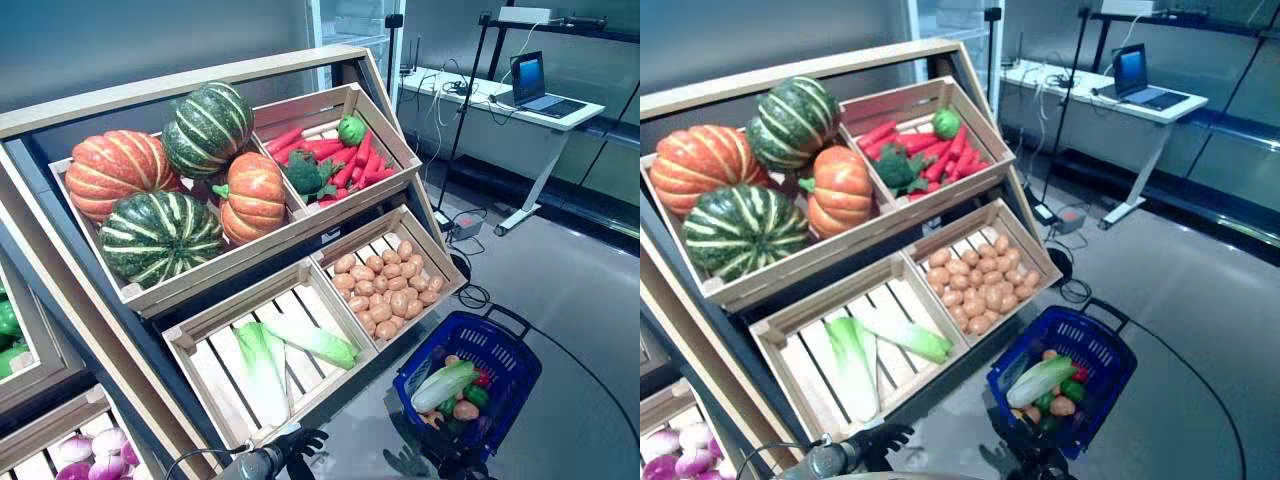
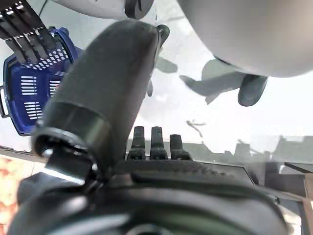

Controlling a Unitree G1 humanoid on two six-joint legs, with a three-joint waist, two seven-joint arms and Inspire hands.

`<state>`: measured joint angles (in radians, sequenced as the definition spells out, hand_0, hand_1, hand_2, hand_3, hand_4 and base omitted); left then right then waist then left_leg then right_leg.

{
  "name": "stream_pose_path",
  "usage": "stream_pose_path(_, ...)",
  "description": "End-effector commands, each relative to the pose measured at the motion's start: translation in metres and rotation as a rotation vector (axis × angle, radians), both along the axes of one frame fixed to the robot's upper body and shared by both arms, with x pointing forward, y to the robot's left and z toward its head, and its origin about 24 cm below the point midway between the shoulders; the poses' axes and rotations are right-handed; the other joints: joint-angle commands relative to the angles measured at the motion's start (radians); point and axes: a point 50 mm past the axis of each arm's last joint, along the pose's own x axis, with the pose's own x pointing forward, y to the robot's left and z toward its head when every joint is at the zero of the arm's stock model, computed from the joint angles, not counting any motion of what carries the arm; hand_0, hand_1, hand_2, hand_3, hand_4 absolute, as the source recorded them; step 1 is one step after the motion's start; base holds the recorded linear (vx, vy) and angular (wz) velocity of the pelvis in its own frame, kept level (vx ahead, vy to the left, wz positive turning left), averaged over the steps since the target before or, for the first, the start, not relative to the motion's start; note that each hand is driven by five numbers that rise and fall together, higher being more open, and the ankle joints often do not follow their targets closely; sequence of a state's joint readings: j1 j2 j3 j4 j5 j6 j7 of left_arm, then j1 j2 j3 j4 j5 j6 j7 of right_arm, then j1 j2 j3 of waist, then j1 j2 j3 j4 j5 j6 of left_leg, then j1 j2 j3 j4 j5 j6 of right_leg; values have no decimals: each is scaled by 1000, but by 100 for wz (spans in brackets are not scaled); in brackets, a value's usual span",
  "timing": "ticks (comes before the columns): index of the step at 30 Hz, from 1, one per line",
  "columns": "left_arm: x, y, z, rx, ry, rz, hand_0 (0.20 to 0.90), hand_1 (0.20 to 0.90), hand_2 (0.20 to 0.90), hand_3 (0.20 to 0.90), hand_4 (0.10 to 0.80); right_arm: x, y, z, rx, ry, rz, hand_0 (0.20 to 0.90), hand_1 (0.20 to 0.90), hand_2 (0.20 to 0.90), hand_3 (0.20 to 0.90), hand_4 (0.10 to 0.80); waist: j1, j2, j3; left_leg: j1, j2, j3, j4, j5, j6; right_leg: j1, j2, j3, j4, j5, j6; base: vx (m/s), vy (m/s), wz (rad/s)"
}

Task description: Put vegetables into the basket

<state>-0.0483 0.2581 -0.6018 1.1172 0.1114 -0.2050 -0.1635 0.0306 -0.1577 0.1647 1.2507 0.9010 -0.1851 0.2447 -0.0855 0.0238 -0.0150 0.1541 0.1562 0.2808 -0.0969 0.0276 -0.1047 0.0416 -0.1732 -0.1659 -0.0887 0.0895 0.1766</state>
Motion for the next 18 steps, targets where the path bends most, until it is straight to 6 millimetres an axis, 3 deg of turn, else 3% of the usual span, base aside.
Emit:
stream_pose_path(1, 39, -11, 15, -68, -143, 4, 900, 900, 900, 900, 800, 43, 5, 12, -24, -150, 96, 900, 900, 900, 900, 800, 0, 13, 35, -19, 6, -17, 10, -53, 4, 44, -8, -18, 17, -65, 10, 0, 0, 0)
stream_pose_path(11, 41, -12, 17, -139, -129, 95, 900, 900, 900, 900, 800, 48, 6, 15, -48, -172, 120, 900, 900, 900, 900, 800, -4, 13, 41, -19, 9, -6, 10, -51, 3, 40, -9, -15, 20, -65, 11, 0, 0, 0)
stream_pose_path(14, 61, -10, 32, -290, -257, 308, 900, 900, 900, 900, 800, 51, 7, 17, -48, -209, 140, 900, 900, 900, 900, 800, 2, 7, 45, -17, 8, -9, 10, -51, 4, 43, -6, -10, 18, -65, 7, 3, -3, -8)
stream_pose_path(18, 84, -8, 53, -432, -366, 372, 900, 900, 900, 900, 800, 54, 5, 19, -84, -217, 155, 900, 900, 900, 900, 800, 9, 3, 50, -16, 12, -9, 12, -50, 3, 46, -7, -10, 19, -65, 4, 1, -2, -1)
